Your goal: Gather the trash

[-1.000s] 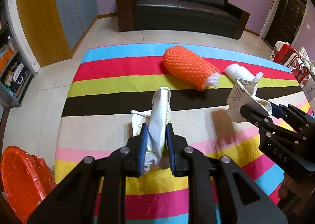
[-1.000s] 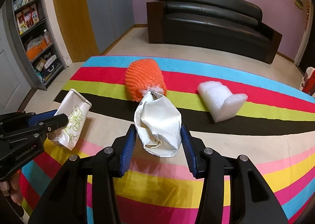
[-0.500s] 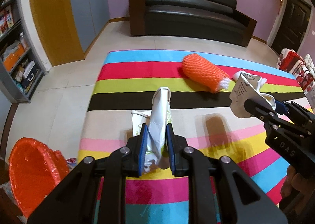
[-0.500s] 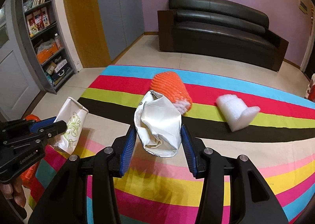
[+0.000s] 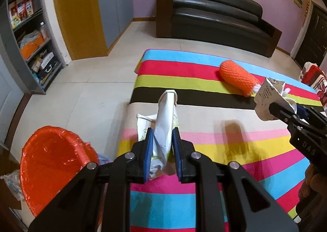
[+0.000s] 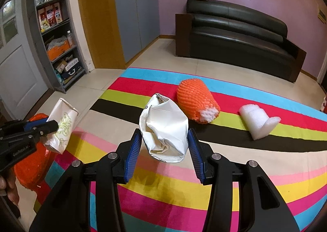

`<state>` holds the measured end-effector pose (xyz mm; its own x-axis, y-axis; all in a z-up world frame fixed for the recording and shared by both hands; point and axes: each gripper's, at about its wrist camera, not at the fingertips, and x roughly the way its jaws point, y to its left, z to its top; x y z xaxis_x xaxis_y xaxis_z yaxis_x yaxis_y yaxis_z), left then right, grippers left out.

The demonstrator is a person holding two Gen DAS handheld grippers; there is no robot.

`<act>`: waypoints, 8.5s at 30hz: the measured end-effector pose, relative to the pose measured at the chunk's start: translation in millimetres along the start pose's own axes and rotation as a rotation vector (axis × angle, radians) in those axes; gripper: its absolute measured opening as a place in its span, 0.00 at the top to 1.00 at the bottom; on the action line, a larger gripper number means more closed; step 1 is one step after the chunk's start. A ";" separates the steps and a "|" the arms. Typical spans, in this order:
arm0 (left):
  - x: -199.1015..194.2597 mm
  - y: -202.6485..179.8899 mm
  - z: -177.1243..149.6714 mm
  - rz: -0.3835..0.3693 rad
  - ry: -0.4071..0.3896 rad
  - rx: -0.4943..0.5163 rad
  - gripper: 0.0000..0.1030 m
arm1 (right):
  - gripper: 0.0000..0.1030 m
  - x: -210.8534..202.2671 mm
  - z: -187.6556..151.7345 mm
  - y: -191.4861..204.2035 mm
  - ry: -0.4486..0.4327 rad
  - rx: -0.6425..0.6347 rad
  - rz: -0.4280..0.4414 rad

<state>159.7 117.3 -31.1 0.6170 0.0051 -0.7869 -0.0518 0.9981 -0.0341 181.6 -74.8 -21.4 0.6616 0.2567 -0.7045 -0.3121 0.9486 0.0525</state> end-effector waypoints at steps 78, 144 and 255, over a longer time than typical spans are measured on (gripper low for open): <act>-106.3 257.9 -121.6 0.259 -0.108 -0.414 0.81 | 0.55 -34.3 -66.8 346.4 -0.083 -0.225 0.243; 17.8 -60.7 4.2 -0.013 -0.236 -0.019 0.33 | 0.30 -23.1 -29.6 -67.6 -0.233 0.133 -0.208; 117.4 -128.7 64.2 -0.134 -0.114 0.038 0.85 | 0.43 119.1 -0.6 -189.2 0.074 0.158 -0.227</act>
<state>289.2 -6.5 -79.5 0.7018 -0.1235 -0.7016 0.0656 0.9919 -0.1089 319.1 -223.9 -115.7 0.6494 0.0258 -0.7601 -0.0475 0.9988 -0.0067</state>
